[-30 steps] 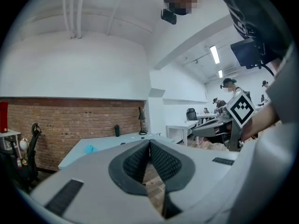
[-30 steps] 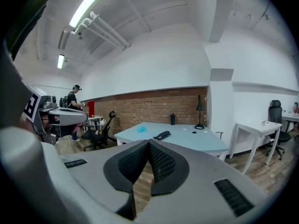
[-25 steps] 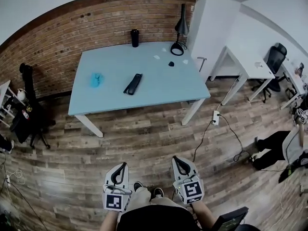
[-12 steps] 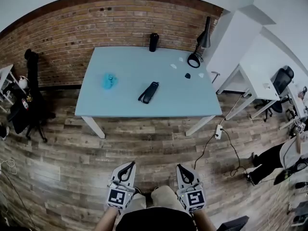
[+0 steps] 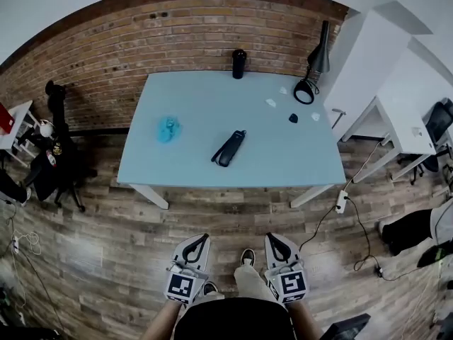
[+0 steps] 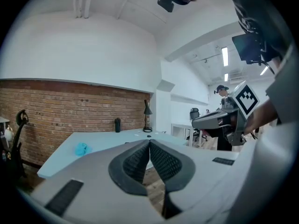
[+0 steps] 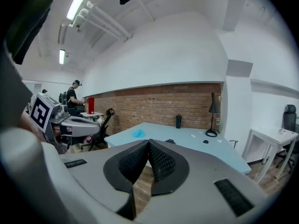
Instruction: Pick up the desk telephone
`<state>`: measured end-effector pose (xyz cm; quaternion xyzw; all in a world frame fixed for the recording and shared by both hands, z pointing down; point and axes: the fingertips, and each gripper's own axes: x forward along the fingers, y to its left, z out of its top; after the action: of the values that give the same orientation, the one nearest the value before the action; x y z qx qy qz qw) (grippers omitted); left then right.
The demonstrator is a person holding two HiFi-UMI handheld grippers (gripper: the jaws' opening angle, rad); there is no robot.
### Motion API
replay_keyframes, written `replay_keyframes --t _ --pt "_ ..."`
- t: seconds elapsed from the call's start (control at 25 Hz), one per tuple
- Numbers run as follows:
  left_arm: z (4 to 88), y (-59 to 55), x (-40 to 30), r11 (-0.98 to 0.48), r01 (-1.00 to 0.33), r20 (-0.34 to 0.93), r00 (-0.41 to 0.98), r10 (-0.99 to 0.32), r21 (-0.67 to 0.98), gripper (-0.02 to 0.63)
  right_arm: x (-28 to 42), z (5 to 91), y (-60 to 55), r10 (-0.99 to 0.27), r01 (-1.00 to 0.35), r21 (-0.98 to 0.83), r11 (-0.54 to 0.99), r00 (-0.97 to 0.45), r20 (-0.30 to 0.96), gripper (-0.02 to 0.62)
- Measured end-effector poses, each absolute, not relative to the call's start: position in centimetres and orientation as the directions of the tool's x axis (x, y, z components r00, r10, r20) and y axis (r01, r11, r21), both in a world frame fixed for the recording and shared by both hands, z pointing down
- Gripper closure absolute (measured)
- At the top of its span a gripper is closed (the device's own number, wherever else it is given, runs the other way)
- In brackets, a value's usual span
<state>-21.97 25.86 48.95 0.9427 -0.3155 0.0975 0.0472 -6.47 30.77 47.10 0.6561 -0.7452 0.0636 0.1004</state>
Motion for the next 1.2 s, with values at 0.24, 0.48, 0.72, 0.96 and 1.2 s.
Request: replay_keyframes --t 0.24,0.48,0.72,0.96,1.2 --pt "47.8 21.6 -15.2 -0.794 -0.607 0.240 0.770 -0.592 -0.011 0.586 1.1 46.3 25.8 -0.970 -0.993 -0.020 0.119 -0.121 0.213 0.586" --pt "49.0 19.0 -10.3 -0.770 -0.637 0.270 0.740 -0.616 -0.013 0.586 7.4 48.3 23.1 -0.962 -0.992 -0.070 0.104 -0.118 0.248 0.586" --pt "50.1 16.0 -8.9 -0.728 -0.686 0.292 0.693 -0.659 -0.013 0.586 10.6 50.3 19.8 -0.946 -0.992 -0.046 0.115 -0.123 0.300 0.586" --pt "51.2 10.5 -9.8 -0.684 -0.729 0.261 0.656 -0.708 -0.023 0.586 10.3 50.2 14.4 -0.930 -0.983 -0.034 0.178 -0.180 0.321 0.586" --pt "52.5 4.4 -10.4 -0.657 -0.754 0.255 0.636 -0.728 0.004 0.586 8.6 48.0 8.2 -0.906 -0.959 0.068 0.276 -0.236 0.351 0.586"
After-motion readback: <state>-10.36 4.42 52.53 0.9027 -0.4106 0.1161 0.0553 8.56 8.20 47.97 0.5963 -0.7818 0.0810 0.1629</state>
